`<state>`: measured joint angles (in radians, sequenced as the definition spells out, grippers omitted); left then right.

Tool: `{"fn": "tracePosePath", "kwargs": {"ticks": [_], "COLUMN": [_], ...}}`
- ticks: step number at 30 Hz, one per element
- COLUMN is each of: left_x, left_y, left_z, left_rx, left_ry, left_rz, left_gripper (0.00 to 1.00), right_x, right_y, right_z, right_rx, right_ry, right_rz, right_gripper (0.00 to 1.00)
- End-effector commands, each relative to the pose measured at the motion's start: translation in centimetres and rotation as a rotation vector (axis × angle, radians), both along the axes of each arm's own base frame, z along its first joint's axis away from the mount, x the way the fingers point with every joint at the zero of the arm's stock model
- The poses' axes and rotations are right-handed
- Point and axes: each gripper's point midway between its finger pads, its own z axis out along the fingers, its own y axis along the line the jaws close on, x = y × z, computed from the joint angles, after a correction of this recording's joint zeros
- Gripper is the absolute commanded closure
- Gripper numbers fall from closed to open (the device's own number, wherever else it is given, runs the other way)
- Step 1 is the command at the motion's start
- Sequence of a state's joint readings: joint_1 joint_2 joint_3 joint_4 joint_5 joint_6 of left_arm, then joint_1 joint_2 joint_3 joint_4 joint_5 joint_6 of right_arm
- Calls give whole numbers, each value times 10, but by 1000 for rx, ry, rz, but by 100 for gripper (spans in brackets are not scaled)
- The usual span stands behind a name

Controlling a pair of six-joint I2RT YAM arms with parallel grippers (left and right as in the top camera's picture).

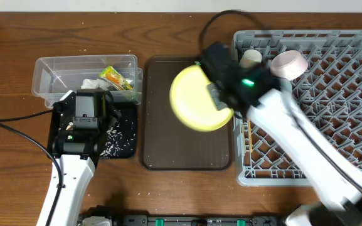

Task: Sort waste into correct bins and load items into the dishwasher rack
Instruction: 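Lift the yellow plate and carry it right into the rack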

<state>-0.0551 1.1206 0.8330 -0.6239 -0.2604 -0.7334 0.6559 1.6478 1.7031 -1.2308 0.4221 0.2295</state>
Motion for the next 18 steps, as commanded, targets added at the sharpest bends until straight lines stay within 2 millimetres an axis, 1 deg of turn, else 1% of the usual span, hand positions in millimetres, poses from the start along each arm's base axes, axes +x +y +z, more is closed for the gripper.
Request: {"fn": "tracePosePath", "kwargs": {"ticks": [1,4,8,10,12,18], "left_x": [5,5,5,5,5,5], "left_y": [0,0,0,0,0,0], "left_z": [8,8,8,8,8,8], "left_rx": [-8,-8,-9,-8,-8,-9], "left_ry": [-23,-23,-23,-23,-23,-22], "left_rz": [5,5,5,5,5,5], "left_gripper": [8,8,8,8,8,8], "right_x": [-5,-23,-43,-52,-57,-60], "right_y": [-52,-94,-131,-147,-162,-209], "right_z": [49,80,100,103,102,103], "right_rx": [-96,-206,-361,-432,-464,-503], "right_ry": [-204,-307,-356,-344,-323,-290], "right_rz": [-207,-323,-397,-430,-474,-640], "right_gripper": [99,99,99,99,99,99]}}
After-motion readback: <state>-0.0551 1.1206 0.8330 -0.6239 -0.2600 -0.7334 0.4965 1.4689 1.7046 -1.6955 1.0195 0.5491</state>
